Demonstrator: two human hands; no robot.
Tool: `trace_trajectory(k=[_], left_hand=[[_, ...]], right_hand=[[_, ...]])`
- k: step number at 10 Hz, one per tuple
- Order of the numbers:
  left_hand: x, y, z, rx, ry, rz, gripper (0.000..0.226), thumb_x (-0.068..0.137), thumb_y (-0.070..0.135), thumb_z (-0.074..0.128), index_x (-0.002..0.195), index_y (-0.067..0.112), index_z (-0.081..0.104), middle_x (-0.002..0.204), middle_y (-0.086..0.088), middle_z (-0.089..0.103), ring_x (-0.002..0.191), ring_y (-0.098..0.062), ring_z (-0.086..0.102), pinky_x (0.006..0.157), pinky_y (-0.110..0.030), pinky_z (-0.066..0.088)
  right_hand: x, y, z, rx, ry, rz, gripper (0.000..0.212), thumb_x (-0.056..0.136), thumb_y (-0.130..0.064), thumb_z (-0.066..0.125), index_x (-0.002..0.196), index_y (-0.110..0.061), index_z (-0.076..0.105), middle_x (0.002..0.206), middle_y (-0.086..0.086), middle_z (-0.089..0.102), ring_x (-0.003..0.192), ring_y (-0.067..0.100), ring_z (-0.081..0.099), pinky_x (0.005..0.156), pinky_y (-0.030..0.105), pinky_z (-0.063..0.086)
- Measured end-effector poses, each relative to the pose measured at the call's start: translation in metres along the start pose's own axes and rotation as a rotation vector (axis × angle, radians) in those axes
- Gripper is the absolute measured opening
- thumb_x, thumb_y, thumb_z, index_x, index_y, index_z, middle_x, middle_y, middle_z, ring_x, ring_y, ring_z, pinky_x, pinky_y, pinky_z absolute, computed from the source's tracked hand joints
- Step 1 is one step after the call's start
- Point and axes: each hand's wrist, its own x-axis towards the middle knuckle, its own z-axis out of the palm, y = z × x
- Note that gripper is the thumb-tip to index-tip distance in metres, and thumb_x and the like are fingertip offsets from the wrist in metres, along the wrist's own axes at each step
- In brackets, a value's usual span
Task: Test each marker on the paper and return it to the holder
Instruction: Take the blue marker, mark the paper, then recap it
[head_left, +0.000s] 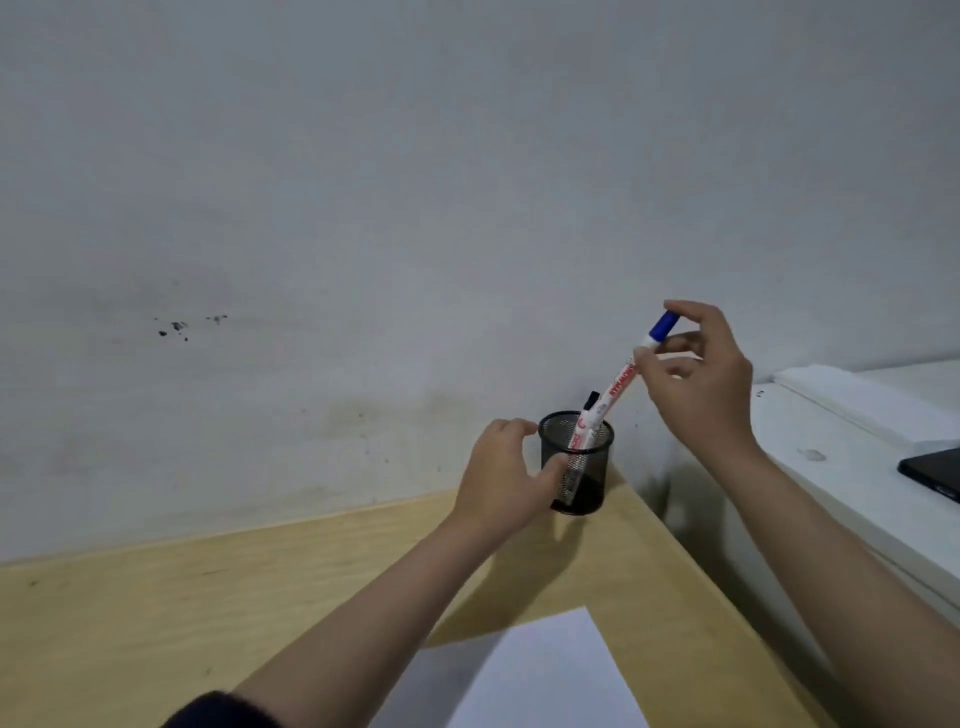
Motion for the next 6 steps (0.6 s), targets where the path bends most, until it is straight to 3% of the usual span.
trace_trajectory(k=[1, 3, 4, 6], left_hand=[[0.028, -0.011, 0.025, 0.023, -0.007, -0.025, 0.050, 0.082, 0.041, 0.064, 0.120, 0.010, 0.055, 0.124, -0.008, 0.056, 0.118, -0.022, 0.050, 0.096, -0.032, 0.041], [0.041, -0.030, 0.056, 0.213, 0.060, 0.007, 0.043, 0.083, 0.046, 0.059, 0.109, 0.012, 0.061, 0.112, -0.005, 0.061, 0.105, -0.027, 0.054, 0.083, -0.041, 0.048], [0.038, -0.032, 0.060, 0.226, 0.120, 0.044, 0.041, 0.082, 0.045, 0.059, 0.106, 0.011, 0.063, 0.109, -0.004, 0.064, 0.099, -0.027, 0.057, 0.079, -0.041, 0.050], [0.040, -0.027, 0.055, 0.252, 0.079, 0.031, 0.042, 0.085, 0.044, 0.056, 0.112, 0.012, 0.059, 0.114, -0.005, 0.062, 0.103, -0.025, 0.055, 0.082, -0.040, 0.048]], right_hand=[[0.012, 0.031, 0.018, -0.111, -0.054, 0.071, 0.040, 0.082, -0.012, 0.066, 0.117, -0.025, 0.052, 0.078, -0.003, 0.062, 0.063, 0.007, 0.065, 0.058, 0.020, 0.054], [0.001, 0.076, 0.041, -0.308, -0.217, 0.179, 0.041, 0.076, -0.009, 0.068, 0.115, -0.017, 0.058, 0.064, 0.006, 0.067, 0.063, 0.019, 0.064, 0.060, 0.031, 0.051], [-0.010, 0.088, 0.047, -0.352, -0.258, 0.225, 0.045, 0.076, -0.013, 0.068, 0.119, -0.018, 0.057, 0.089, 0.009, 0.069, 0.078, 0.024, 0.065, 0.065, 0.037, 0.055], [-0.017, 0.086, 0.049, -0.364, -0.228, 0.222, 0.063, 0.079, -0.021, 0.067, 0.137, -0.023, 0.042, 0.123, 0.016, 0.057, 0.105, 0.027, 0.058, 0.077, 0.037, 0.051]])
